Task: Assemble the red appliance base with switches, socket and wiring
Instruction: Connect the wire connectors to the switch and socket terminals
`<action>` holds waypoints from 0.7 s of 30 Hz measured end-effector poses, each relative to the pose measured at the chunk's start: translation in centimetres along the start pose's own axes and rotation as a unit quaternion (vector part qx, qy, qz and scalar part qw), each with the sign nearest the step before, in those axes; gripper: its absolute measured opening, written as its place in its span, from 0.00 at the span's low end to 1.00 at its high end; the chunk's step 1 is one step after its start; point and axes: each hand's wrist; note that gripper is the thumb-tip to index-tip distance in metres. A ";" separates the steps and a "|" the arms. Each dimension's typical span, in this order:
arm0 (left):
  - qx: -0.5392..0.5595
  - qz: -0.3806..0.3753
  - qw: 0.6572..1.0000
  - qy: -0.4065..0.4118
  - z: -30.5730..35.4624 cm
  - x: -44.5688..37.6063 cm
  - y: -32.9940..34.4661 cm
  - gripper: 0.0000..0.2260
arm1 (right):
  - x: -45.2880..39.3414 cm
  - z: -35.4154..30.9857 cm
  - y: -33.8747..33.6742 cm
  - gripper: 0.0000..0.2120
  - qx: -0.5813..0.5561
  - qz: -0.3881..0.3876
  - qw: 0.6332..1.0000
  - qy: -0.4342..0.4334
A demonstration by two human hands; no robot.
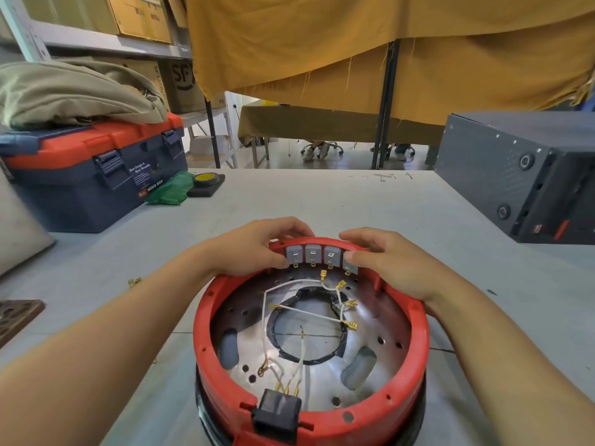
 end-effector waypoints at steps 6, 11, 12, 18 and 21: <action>-0.126 0.061 0.989 0.050 0.0 0.4 0.3 0.22 | -0.1 0.3 0.4 0.15 -0.114 -0.011 0.993 0.015; -0.170 0.141 0.969 0.108 1.5 1.0 1.1 0.12 | -0.4 0.2 1.3 0.15 -0.093 0.040 0.994 0.035; -0.173 0.142 0.968 0.110 2.0 1.1 1.5 0.09 | -0.5 0.1 1.4 0.16 -0.083 0.046 0.995 0.037; -0.183 0.060 0.981 0.037 2.9 0.8 3.7 0.08 | -0.3 0.1 1.3 0.20 -0.027 0.054 0.997 0.052; -0.182 0.056 0.982 0.009 3.0 0.5 4.4 0.08 | -0.3 0.2 1.0 0.20 -0.014 0.062 0.997 0.051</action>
Point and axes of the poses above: each hand's wrist, its own x-axis away from the middle knuckle, its own y-axis out of the palm, z = x × y, and after that the axes turned 15 degrees about x, right-handed
